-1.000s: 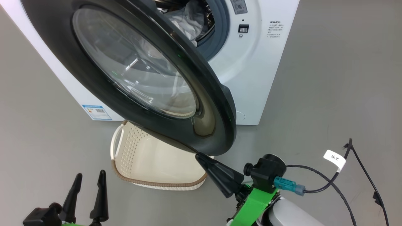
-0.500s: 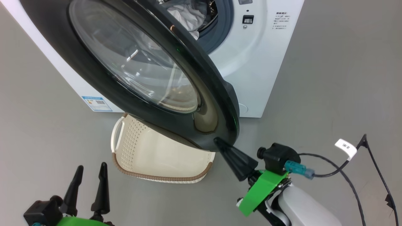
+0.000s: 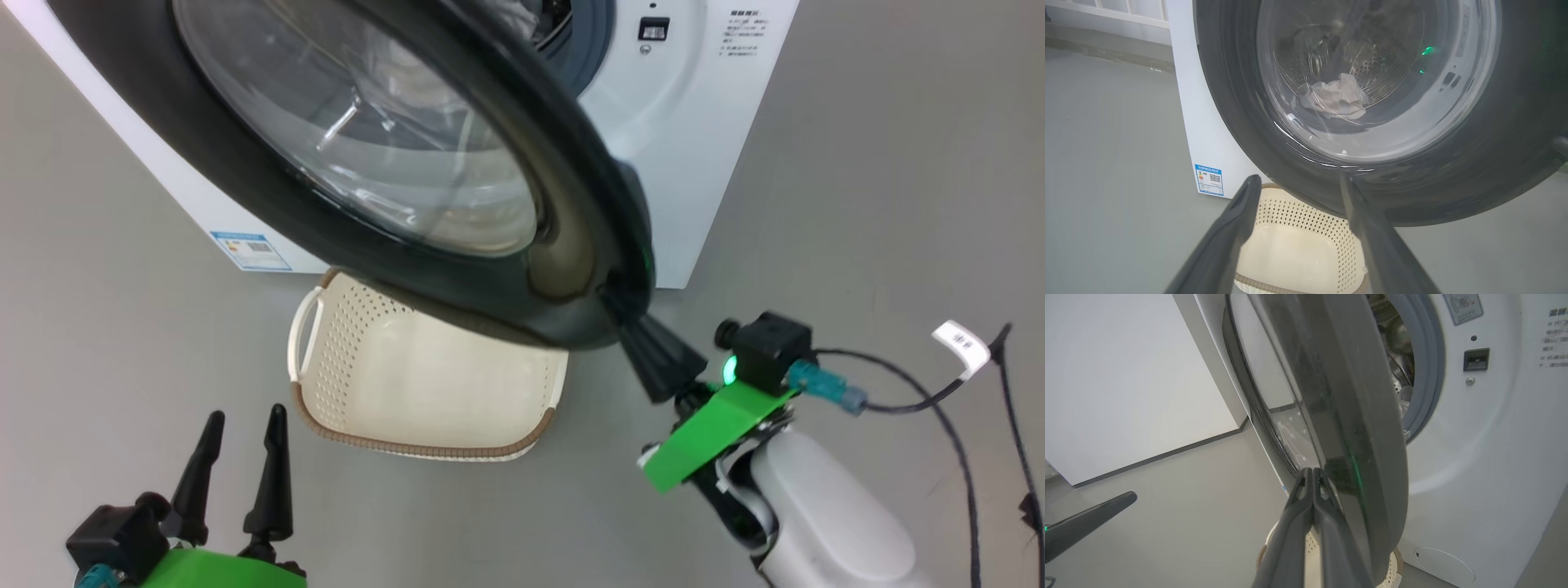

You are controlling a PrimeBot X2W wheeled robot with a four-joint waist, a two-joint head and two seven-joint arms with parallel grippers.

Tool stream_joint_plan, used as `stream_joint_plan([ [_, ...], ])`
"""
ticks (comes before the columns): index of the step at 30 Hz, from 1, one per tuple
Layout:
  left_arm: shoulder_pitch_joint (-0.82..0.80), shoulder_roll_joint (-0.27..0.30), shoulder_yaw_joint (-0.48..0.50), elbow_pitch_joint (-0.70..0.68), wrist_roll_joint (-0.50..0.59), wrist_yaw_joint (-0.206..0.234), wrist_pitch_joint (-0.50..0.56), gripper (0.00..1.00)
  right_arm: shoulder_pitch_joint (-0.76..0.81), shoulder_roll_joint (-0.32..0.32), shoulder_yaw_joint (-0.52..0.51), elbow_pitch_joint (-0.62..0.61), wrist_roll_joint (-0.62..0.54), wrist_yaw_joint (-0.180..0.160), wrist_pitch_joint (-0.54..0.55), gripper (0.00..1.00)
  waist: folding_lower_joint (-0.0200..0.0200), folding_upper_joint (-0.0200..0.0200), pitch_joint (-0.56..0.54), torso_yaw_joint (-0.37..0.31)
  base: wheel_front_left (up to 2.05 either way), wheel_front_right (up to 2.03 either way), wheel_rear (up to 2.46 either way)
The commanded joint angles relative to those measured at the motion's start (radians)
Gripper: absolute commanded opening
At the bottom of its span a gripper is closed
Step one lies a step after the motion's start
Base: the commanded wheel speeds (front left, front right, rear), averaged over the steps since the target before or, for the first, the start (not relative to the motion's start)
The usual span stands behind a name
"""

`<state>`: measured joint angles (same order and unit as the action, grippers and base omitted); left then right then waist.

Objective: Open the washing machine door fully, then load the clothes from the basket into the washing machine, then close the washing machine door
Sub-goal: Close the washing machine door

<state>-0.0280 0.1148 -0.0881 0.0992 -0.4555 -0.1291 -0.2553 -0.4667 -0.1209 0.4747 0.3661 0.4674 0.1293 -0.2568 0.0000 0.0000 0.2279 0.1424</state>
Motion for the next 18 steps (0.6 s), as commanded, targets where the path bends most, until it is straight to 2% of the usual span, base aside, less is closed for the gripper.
stream_joint_plan([
  [1,-0.033,0.017,0.030,-0.031,0.001,-0.002,-0.006,1.00,-0.033,0.015,-0.008,-0.023,-0.011,0.001,-0.005,0.00,0.0000,0.0000,0.010,0.002,0.00,0.00,0.00],
  [18,-0.102,0.016,0.005,-0.044,0.017,-0.002,-0.006,1.00,-0.188,-0.019,-0.138,0.007,-0.028,0.001,-0.005,0.00,0.0000,0.0000,0.123,0.042,0.00,0.00,0.00],
])
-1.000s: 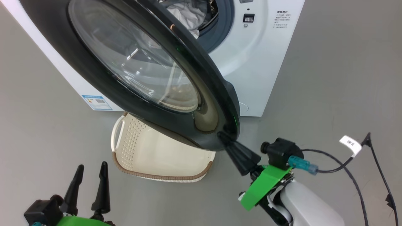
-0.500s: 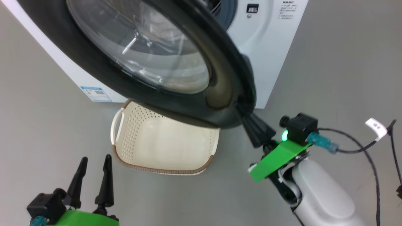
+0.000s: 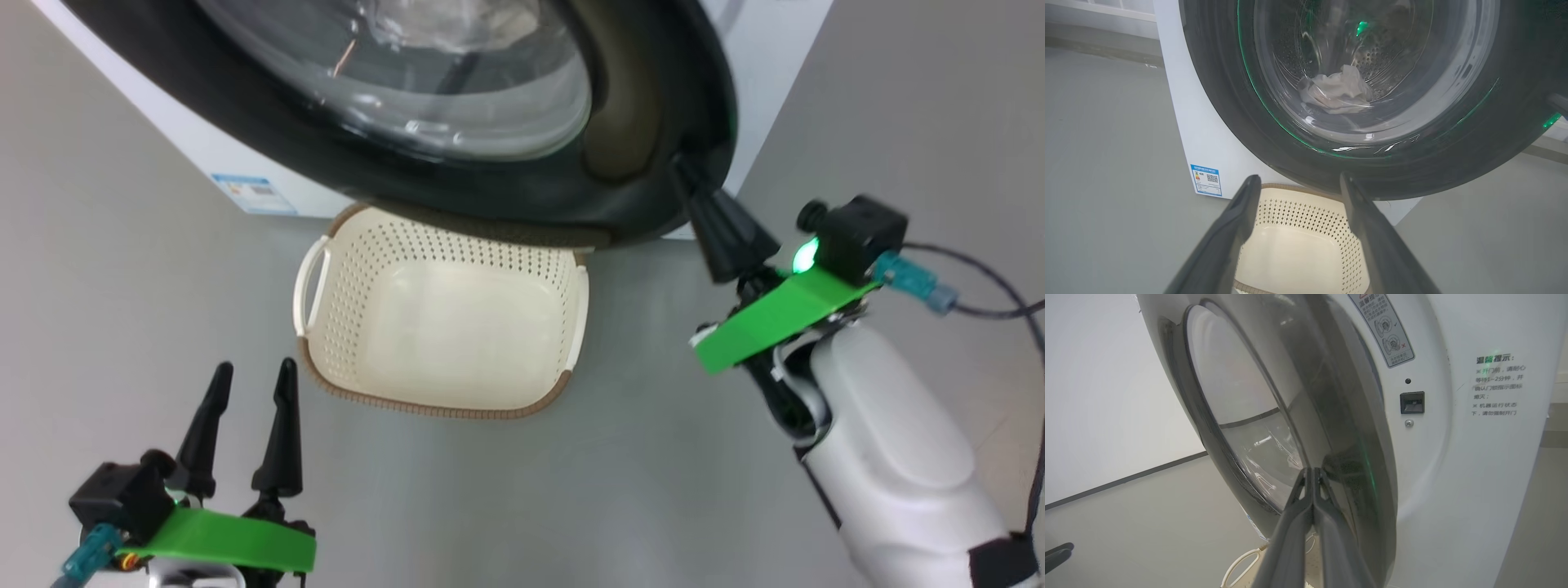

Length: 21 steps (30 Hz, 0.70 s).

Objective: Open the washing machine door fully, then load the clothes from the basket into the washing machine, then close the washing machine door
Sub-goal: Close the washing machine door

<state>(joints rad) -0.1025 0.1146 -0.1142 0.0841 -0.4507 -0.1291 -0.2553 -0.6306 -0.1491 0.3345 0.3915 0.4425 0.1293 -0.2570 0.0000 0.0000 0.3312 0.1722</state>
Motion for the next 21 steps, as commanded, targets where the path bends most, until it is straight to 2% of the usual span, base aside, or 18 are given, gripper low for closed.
stream_joint_plan([
  [1,-0.033,0.015,0.030,-0.030,0.012,-0.002,-0.006,1.00,-0.035,0.007,-0.007,-0.015,-0.003,0.001,-0.005,0.00,0.0000,0.0000,0.027,0.015,0.00,0.00,0.00],
  [21,-0.116,-0.004,0.010,-0.039,0.007,-0.002,-0.006,1.00,-0.244,-0.005,-0.157,0.044,-0.010,0.001,-0.005,0.00,0.0000,0.0000,0.127,0.072,0.00,0.00,0.00],
])
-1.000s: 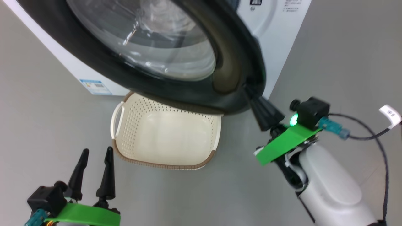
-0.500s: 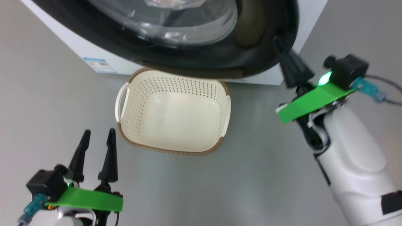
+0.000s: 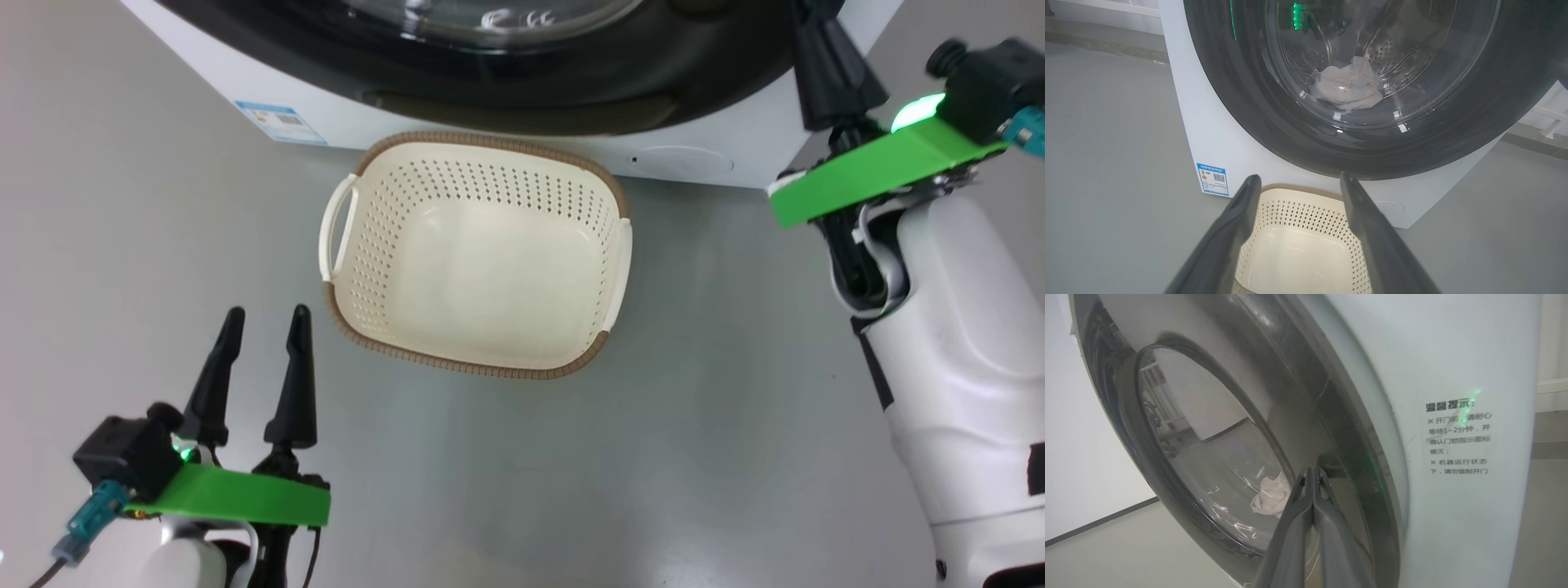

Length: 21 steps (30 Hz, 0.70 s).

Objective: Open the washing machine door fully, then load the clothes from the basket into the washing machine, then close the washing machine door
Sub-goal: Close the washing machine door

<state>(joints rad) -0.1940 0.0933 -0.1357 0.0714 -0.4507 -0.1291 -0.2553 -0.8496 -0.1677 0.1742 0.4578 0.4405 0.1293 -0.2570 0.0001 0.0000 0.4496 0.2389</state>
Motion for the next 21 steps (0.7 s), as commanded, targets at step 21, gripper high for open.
stream_joint_plan([
  [21,-0.038,0.026,0.034,-0.002,0.011,-0.002,-0.006,1.00,0.003,0.030,0.011,-0.034,-0.029,0.001,-0.005,0.28,-0.0001,0.0000,-0.010,-0.006,0.00,0.00,0.00],
])
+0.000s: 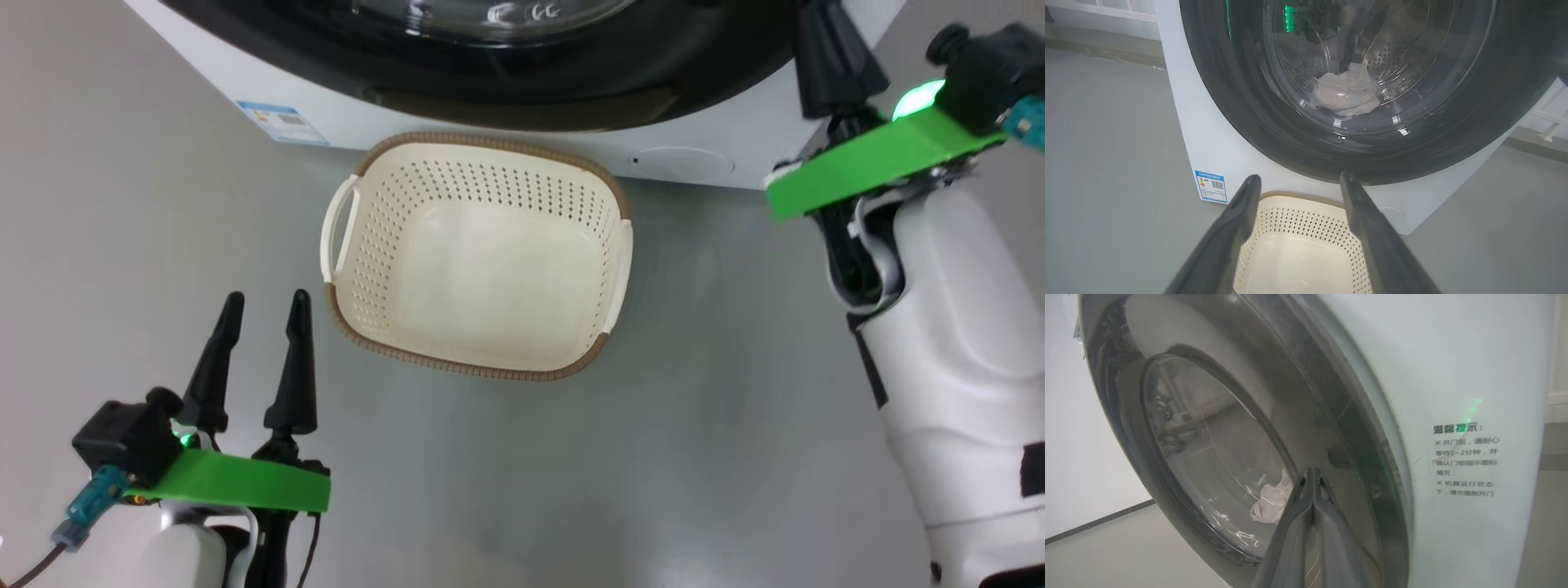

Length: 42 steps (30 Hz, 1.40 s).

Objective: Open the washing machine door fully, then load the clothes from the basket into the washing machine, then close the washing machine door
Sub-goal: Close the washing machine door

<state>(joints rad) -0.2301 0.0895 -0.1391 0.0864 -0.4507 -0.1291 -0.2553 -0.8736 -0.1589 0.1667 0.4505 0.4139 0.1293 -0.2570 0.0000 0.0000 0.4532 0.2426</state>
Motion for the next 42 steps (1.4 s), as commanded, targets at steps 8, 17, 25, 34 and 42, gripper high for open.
stream_joint_plan([
  [8,0.029,0.057,0.051,0.031,0.022,-0.002,-0.006,1.00,0.145,0.021,0.068,-0.020,0.006,0.001,-0.005,1.00,0.0000,0.0000,-0.088,-0.050,0.00,0.00,0.00],
  [17,0.060,0.086,0.073,0.070,0.026,-0.002,-0.006,1.00,0.277,0.008,0.073,-0.009,0.014,0.001,-0.005,1.00,0.0000,0.0000,-0.165,-0.103,0.00,0.00,0.00],
  [25,0.103,0.104,0.099,0.102,0.032,-0.002,-0.006,1.00,0.402,-0.010,0.079,-0.009,0.014,0.001,-0.005,1.00,0.0000,0.0000,-0.232,-0.156,0.00,0.00,0.00],
  [34,0.134,0.115,0.102,0.106,0.015,-0.002,-0.006,1.00,0.493,-0.027,0.056,-0.020,0.018,0.001,-0.005,1.00,0.0000,0.0000,-0.272,-0.204,0.00,0.00,0.00],
  [42,0.168,0.123,0.127,0.118,0.015,-0.002,-0.006,1.00,0.569,-0.046,0.021,-0.048,0.016,0.001,-0.005,1.00,0.0000,0.0000,-0.311,-0.253,0.00,0.00,0.00],
])
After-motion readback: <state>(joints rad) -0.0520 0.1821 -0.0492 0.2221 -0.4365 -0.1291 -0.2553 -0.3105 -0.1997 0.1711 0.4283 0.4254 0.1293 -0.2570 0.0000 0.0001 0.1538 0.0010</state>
